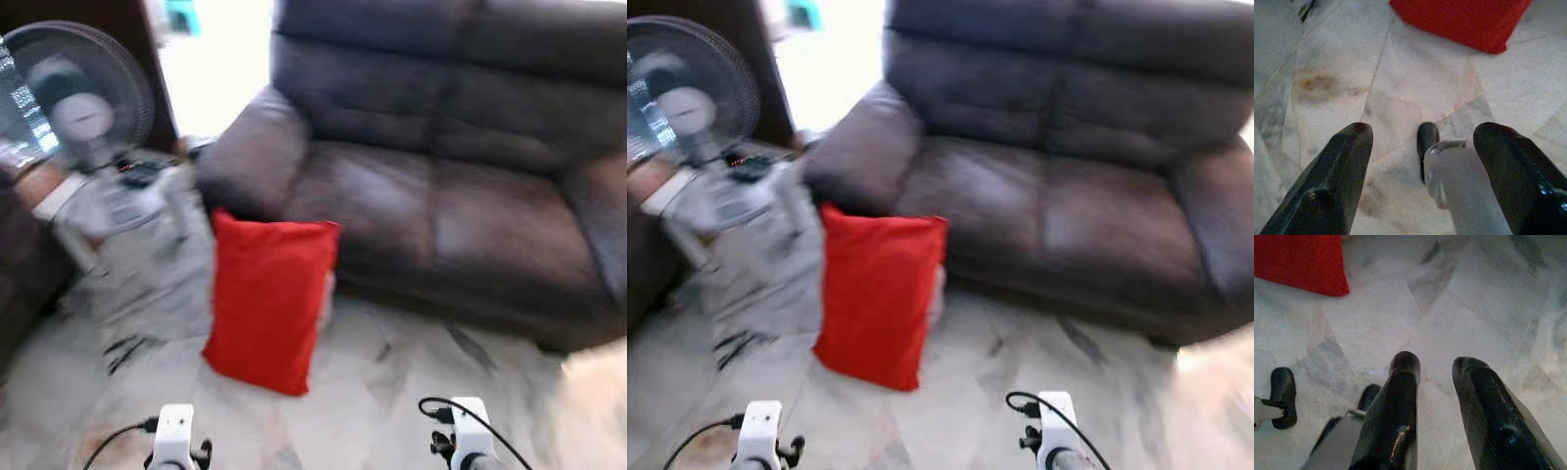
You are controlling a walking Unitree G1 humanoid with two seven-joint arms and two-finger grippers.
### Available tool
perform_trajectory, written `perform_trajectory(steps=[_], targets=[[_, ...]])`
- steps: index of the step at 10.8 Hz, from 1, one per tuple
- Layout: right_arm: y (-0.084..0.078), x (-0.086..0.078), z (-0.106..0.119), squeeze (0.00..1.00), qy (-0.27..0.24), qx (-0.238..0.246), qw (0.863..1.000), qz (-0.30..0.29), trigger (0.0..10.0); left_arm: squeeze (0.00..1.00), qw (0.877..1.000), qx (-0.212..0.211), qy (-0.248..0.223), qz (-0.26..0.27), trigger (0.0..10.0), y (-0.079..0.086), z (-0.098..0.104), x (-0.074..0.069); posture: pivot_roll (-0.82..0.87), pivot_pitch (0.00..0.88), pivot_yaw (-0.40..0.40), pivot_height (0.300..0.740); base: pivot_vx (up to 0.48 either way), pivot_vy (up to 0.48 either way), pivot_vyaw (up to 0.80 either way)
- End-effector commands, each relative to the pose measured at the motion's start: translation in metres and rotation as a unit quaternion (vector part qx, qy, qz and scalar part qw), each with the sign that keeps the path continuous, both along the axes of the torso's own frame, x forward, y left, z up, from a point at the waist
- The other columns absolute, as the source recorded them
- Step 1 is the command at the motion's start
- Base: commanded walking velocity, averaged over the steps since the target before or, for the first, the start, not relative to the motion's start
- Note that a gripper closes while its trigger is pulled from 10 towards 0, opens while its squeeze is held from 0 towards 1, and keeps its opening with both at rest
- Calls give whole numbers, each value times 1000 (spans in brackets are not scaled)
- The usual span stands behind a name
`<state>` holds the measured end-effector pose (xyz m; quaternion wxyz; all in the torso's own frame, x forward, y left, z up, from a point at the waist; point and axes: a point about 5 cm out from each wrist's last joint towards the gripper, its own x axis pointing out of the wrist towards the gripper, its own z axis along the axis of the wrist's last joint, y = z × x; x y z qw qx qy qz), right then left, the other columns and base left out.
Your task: Move the pillow to the sofa from floor
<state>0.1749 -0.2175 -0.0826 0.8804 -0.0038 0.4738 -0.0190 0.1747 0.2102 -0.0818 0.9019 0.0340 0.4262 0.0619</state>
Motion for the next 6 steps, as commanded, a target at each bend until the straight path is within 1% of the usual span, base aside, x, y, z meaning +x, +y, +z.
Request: perform_trajectory(steps=[1,3,6], targets=[[-1,0,0,0,0,4,1000,-9,10000,0,1000,2,5,-1,10000,-1,-1,-2,72,56,-103,740,307,0,0],[-1,0,0,0,-2,5,1000,-9,10000,0,1000,2,5,0,10000,0,-1,-2,71,57,-104,740,304,0,0],[-2,1,1,0,-1,-4,1000,10,10000,0,1000,1,6,-1,10000,-1,-2,-3,66,56,-105,740,309,0,0]])
